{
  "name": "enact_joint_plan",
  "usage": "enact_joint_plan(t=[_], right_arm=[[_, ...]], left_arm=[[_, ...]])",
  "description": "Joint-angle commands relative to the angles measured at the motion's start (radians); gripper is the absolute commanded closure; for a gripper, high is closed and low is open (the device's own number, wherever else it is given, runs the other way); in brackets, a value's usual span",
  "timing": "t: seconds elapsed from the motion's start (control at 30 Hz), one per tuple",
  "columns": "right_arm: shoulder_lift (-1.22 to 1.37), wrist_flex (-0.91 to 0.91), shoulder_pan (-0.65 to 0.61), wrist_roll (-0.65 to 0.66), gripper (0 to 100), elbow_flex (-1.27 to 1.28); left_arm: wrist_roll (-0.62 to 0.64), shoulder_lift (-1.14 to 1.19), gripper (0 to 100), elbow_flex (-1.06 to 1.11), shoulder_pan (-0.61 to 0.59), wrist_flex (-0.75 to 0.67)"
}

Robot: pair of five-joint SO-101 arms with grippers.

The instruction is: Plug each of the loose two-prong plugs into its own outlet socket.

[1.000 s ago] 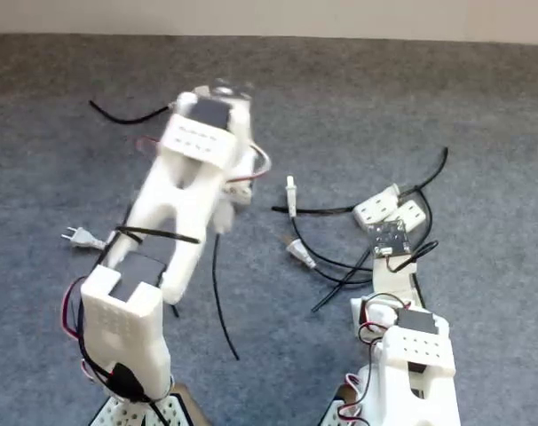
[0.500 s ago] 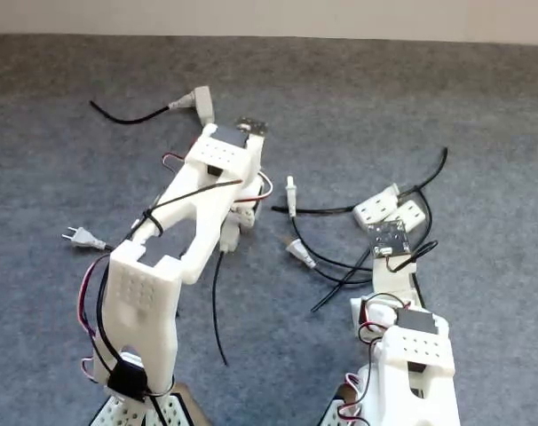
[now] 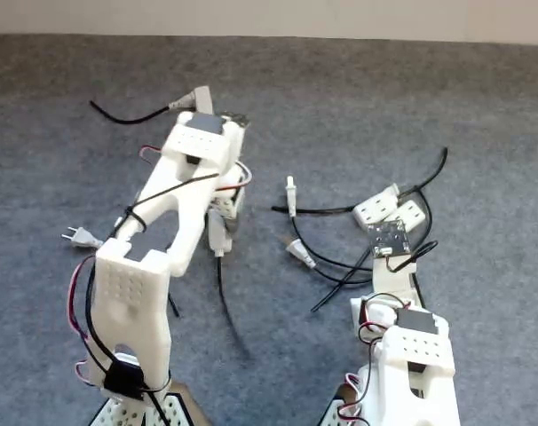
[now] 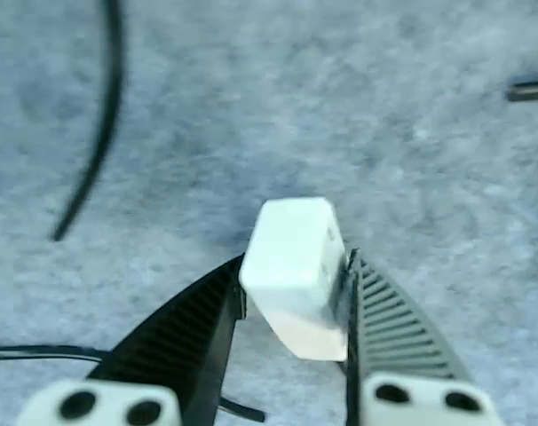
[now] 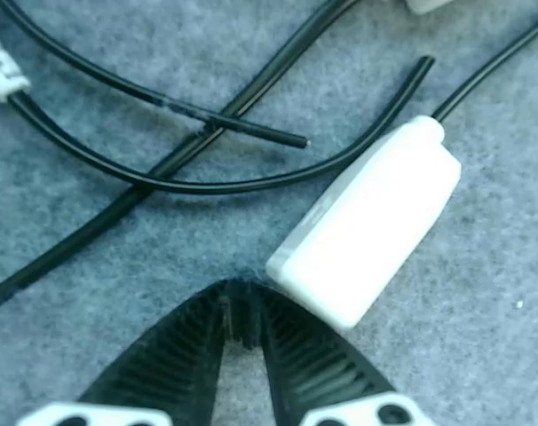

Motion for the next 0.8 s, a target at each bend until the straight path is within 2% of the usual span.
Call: enact_joint_plan(t=[0.0, 0.13, 0.33, 0.5, 0.6, 0.77], right_arm=[[-0.004, -0.035, 0.008, -0.005, 98.9, 0.001], [-0.004, -0.035, 0.008, -0.005, 98.9, 0.001], [-0.004, -0.035, 0.007, -0.005, 98.9, 0.001], [-0.004, -0.035, 0.005, -0.005, 98.9, 0.001], [-0.004, -0.035, 0.005, -0.005, 98.9, 0.001], [-0.004, -0.035, 0.005, -0.005, 98.9, 0.001]], left_arm=[[-0.017, -0.015, 83, -0.033, -0.097, 0.015], [-0.095, -0.018, 83, -0.035, -0.133, 0.017], [-0.106, -0.099, 83, -0.025, -0.188, 0.112], [-0.106, -0.188, 82, 0.008, -0.245, 0.120], [-0.107, -0.203, 82, 0.062, -0.271, 0.106], [-0.107, -0.162, 82, 0.170, -0.312, -0.028]])
